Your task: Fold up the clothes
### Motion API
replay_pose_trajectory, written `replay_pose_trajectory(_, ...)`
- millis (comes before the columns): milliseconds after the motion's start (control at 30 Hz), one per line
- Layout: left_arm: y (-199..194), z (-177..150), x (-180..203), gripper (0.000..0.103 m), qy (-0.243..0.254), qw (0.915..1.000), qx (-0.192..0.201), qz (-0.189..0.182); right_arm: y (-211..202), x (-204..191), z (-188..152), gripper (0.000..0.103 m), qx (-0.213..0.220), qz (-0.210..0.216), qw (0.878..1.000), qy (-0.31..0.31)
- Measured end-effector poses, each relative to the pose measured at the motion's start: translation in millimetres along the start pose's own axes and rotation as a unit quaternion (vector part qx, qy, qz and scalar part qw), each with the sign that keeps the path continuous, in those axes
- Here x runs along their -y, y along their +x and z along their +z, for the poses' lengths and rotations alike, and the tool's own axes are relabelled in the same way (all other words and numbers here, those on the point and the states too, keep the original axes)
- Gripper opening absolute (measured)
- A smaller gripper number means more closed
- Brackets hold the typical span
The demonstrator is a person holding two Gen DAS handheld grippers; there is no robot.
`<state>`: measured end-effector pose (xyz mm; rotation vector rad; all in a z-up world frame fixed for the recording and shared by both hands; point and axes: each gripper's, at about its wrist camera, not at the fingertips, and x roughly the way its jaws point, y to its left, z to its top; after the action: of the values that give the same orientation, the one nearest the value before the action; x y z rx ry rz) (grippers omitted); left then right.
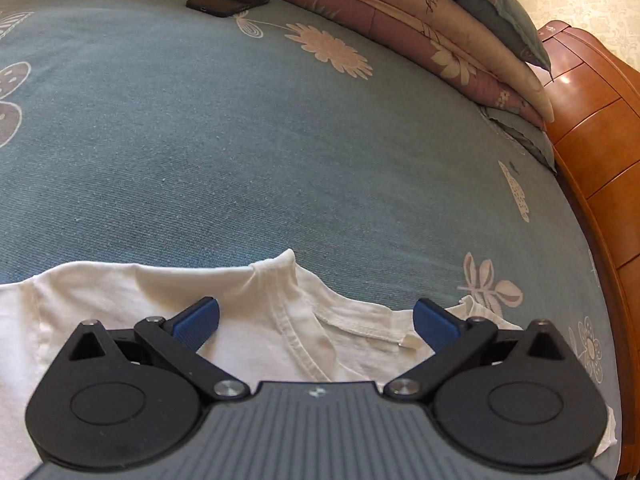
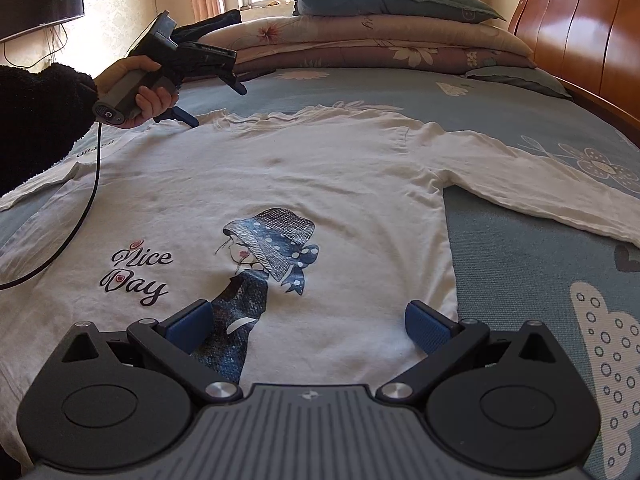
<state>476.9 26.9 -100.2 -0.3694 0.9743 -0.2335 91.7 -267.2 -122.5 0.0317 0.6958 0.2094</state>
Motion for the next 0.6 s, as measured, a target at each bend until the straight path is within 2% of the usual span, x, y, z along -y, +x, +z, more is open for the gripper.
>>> replay_pose_trajectory(133,4.9,13.2,9.6,0.102,0.015,0.9992,0.026,0.025,-0.7,2.2,-0.5,0.103,0.004,0.006,1.0,0.007)
replay_pose_trajectory(200,-1.9,15.0,15.2,0.102,0.022,0.9992,0.023,0.025,-0.9,2.6,-0.5,0.103,0.005,0.007,1.0,0.009)
replay_pose_trajectory(367,-46.7,-0.4,17.7,0.102,0.075,0.9961,0.044,-0.009,-1.1,0.7,-1.4,0.103,0.005,0.005,1.0,0.007)
replay_pose_trajectory(467,-49.8,-6.5,5.5,0.102,0.062,0.9975,0.016,-0.03,-1.3,1.0,-1.7,0.103,0.006,0.005,1.0,0.007)
replay_pose_trajectory(600,-26.5,-0.5,1.0,0.102,0.036,0.9981,0.002,-0.049,-2.1,2.3,-2.2,0.103,0.009,0.009,1.0,0.012)
